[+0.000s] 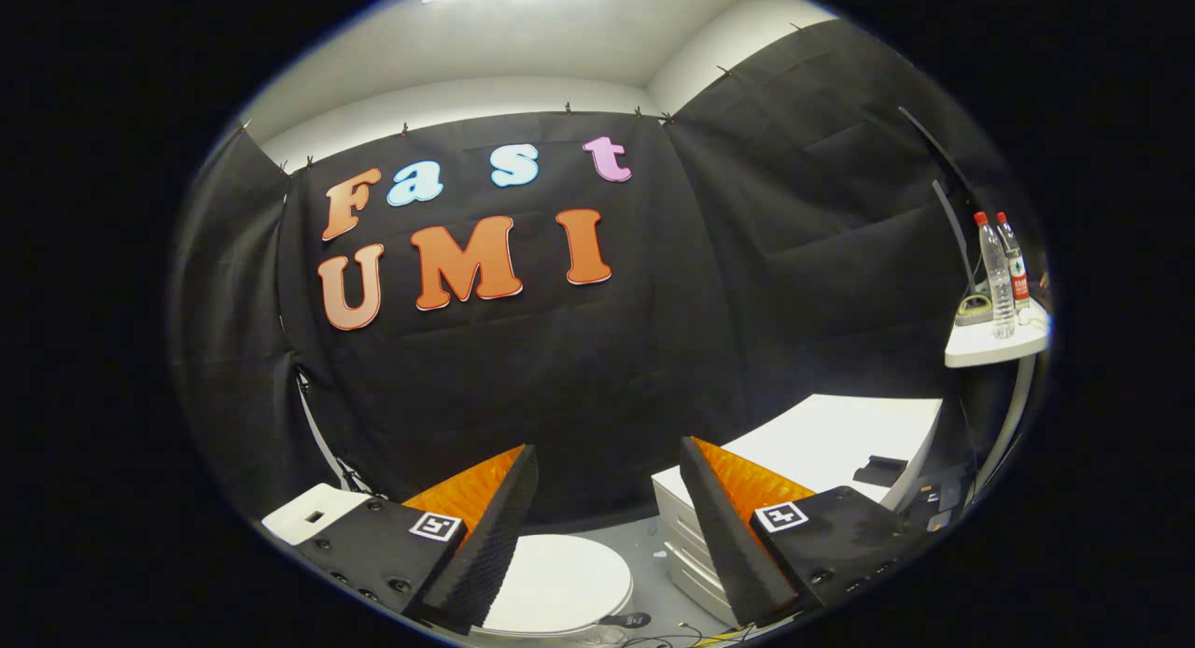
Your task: Open the toilet lid.
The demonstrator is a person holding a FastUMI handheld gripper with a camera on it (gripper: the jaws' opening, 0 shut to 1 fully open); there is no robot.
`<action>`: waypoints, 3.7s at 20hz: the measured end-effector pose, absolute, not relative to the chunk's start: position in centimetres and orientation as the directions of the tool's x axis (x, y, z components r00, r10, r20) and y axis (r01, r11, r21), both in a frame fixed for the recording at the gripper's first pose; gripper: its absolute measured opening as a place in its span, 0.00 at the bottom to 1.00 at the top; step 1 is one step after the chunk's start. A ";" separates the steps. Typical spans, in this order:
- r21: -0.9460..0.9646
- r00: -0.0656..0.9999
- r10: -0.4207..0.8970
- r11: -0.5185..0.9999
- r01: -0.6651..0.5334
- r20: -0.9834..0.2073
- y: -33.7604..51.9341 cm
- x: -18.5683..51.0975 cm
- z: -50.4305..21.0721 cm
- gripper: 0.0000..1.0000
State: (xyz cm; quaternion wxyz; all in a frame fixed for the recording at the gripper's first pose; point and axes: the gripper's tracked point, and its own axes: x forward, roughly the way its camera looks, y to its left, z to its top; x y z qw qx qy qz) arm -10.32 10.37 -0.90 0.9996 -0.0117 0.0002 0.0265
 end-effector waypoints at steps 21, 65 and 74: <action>0.194 0.929 -0.082 0.968 0.161 -0.360 9.4 -7.1 -29.1 0.99; 0.476 0.851 -0.108 0.790 0.388 -0.515 8.3 -6.1 -32.9 0.08; 0.472 0.884 -0.082 0.820 0.323 -0.461 13.5 -6.0 -25.6 0.08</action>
